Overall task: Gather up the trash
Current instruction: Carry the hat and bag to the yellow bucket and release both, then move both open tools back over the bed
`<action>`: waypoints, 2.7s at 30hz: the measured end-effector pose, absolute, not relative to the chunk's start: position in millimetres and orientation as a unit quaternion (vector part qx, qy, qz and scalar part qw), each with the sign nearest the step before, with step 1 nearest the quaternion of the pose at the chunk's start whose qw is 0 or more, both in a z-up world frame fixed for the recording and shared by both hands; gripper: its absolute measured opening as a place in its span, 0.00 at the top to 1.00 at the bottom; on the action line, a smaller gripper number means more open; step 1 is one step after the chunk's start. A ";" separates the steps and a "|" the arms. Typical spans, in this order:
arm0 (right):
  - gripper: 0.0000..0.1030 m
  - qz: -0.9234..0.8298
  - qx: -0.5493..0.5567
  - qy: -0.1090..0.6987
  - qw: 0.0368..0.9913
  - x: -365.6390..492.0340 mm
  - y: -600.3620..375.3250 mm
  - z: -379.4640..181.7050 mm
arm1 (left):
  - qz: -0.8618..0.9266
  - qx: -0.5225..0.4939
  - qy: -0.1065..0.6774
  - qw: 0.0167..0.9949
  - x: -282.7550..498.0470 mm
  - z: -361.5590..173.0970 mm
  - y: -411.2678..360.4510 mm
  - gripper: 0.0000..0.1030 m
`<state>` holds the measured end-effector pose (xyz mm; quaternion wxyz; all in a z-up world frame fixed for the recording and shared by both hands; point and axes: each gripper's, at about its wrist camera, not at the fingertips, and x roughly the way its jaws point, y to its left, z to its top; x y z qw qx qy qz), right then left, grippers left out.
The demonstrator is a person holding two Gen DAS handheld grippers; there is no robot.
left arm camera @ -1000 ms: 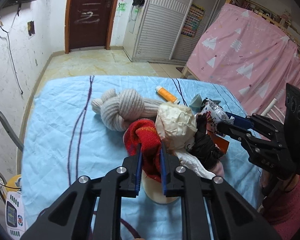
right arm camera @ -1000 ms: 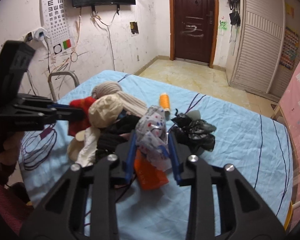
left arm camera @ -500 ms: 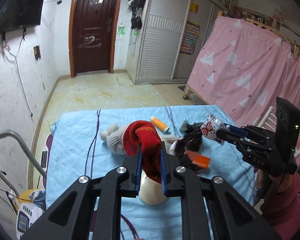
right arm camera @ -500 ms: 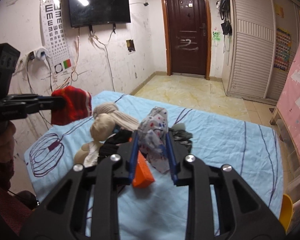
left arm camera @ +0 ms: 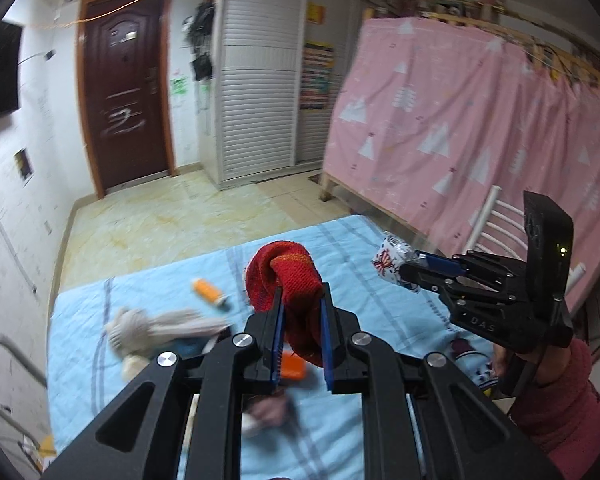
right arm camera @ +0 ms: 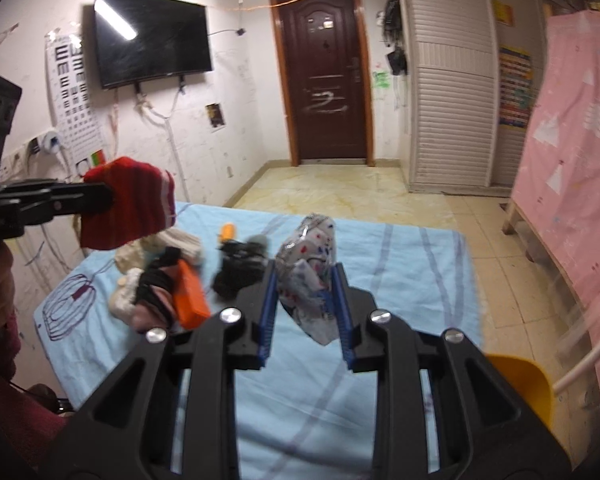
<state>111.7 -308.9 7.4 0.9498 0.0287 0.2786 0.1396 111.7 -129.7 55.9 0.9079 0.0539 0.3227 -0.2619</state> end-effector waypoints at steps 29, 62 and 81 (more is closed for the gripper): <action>0.75 -0.022 0.149 0.284 0.947 57.0 -505.4 -54.0 | -0.413 0.144 0.335 0.835 117.9 17.7 -381.8 0.93; 0.46 -0.015 0.134 0.300 0.944 72.0 -479.7 -47.7 | -0.415 0.150 0.345 0.828 125.4 9.9 -370.7 0.49; 0.30 0.079 0.078 0.308 0.945 110.4 -371.2 -18.2 | -0.323 0.086 0.333 0.882 135.9 37.5 -223.8 0.48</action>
